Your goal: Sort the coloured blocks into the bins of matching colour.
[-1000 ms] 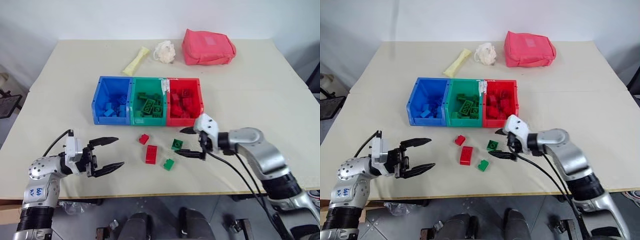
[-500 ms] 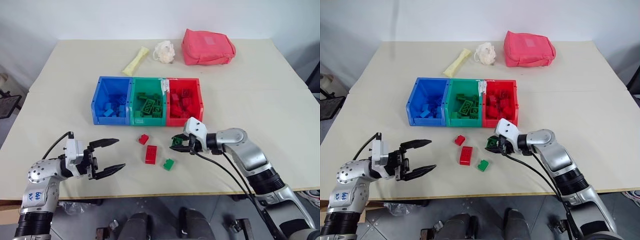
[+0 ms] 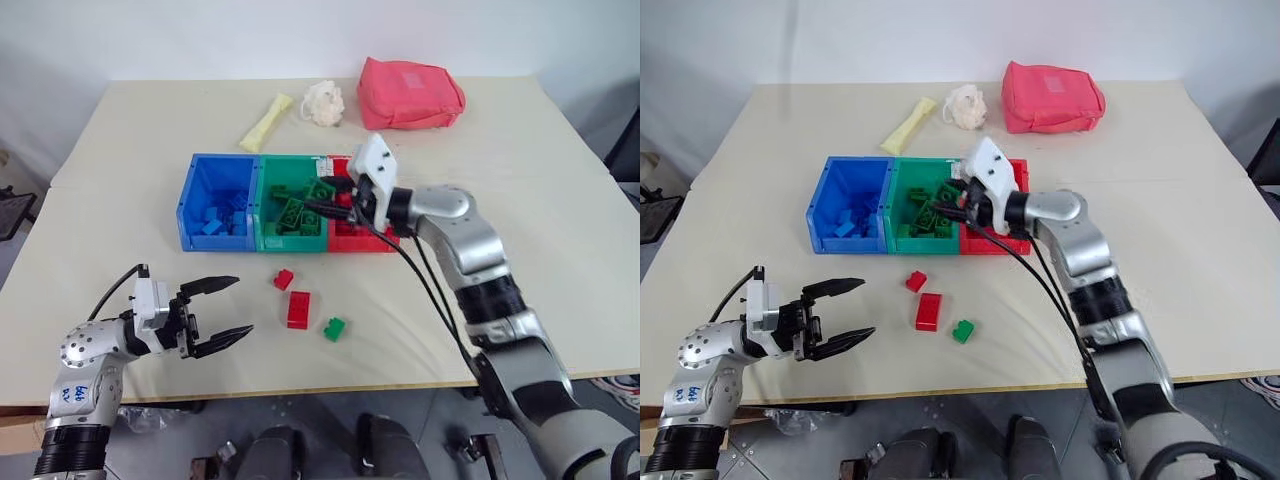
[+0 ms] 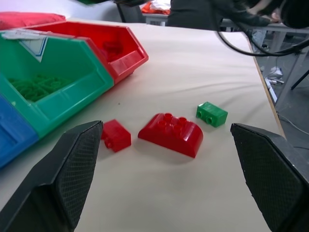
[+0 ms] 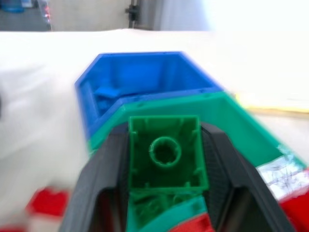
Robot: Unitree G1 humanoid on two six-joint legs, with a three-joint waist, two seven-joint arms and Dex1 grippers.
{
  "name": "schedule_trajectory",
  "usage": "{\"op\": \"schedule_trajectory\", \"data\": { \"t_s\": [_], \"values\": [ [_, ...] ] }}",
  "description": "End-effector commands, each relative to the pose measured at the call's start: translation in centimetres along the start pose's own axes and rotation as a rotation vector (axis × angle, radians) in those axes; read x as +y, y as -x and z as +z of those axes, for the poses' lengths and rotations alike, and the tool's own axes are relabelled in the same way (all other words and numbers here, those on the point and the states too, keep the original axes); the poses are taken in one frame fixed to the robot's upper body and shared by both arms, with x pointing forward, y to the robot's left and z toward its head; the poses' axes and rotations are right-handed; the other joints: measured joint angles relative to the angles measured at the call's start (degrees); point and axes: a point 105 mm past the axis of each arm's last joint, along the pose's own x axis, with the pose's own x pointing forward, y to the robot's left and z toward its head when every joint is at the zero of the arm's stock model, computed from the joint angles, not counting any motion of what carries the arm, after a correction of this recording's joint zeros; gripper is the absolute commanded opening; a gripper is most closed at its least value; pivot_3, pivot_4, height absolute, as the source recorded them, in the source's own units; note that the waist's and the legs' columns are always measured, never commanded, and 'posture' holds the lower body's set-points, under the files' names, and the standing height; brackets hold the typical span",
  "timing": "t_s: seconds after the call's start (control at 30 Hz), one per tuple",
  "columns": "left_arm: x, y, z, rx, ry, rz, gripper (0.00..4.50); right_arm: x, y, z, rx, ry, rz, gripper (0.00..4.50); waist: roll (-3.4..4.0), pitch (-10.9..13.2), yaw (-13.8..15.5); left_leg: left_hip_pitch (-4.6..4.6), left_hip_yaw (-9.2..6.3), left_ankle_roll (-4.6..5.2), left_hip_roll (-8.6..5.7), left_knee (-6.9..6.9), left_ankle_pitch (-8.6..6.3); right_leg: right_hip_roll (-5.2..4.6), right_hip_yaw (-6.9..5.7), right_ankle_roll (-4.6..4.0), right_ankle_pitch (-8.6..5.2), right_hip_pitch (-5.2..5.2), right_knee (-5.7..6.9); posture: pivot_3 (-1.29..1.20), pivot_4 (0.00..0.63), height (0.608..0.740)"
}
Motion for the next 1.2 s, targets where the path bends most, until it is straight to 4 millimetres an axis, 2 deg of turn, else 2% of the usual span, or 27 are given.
{"op": "schedule_trajectory", "data": {
  "t_s": [0.03,0.23,0.43,0.7,0.83,0.97,1.07,1.2],
  "values": [
    [-0.1,-0.3,0.7,-0.027,-0.043,0.001,4.50,-0.9,-0.7,0.8,-0.059,0.043,-0.041,2.53,0.00,0.00,-0.15,0.00,-0.04,-0.01,0.01,0.00,0.00,0.02,-0.02,0.00,0.00,-0.01,0.06,0.00,0.150,0.740],
    [-0.3,-0.3,0.6,-0.032,-0.045,0.005,4.50,-0.4,-0.3,0.4,-0.068,0.047,-0.011,4.45,0.01,0.01,-0.16,-0.02,-0.16,-0.01,-0.02,-0.01,0.00,0.01,-0.05,-0.01,0.00,-0.02,0.14,0.00,0.150,0.740],
    [-0.1,-0.3,0.6,-0.032,-0.043,0.001,4.50,0.6,2.1,0.0,-0.050,0.061,0.051,4.45,0.01,0.01,0.04,-0.02,-0.17,-0.01,-0.01,0.00,0.00,0.00,-0.02,-0.01,0.00,-0.01,0.13,0.00,0.150,0.740],
    [0.5,0.2,0.3,-0.017,-0.038,-0.002,4.50,4.3,9.0,-1.6,0.058,0.034,0.202,4.45,0.01,0.01,0.21,-0.03,-0.11,0.00,0.00,0.01,-0.01,-0.02,-0.04,-0.01,0.00,0.05,-0.02,0.00,0.150,0.740],
    [0.9,0.4,-0.1,0.001,-0.038,-0.005,4.50,6.2,12.9,-3.6,0.209,-0.024,0.262,4.45,0.00,0.01,0.39,-0.02,-0.05,0.00,0.03,0.01,-0.01,-0.03,-0.04,0.00,0.00,0.08,-0.10,0.00,0.150,0.740],
    [1.2,0.2,0.1,-0.003,-0.041,-0.009,4.50,6.9,16.6,-5.4,0.351,-0.064,0.237,4.45,0.00,0.01,1.53,-0.01,0.00,0.01,0.04,0.02,-0.01,-0.06,-0.04,0.00,0.00,0.19,-0.35,0.00,0.150,0.740],
    [1.3,0.3,0.1,-0.002,-0.041,-0.010,4.50,7.3,17.9,-5.6,0.390,-0.078,0.224,4.45,-0.01,0.01,1.75,-0.02,0.10,0.02,0.05,0.02,-0.01,-0.08,-0.02,0.04,0.02,0.23,-0.53,0.00,0.150,0.740],
    [1.4,0.5,0.2,0.004,-0.042,-0.008,4.50,7.5,17.9,-5.6,0.409,-0.079,0.214,4.45,-0.01,0.01,1.66,0.01,0.18,0.01,0.16,0.02,-0.02,-0.07,0.00,0.04,0.02,0.25,-0.60,0.00,0.150,0.740]
  ]
}}
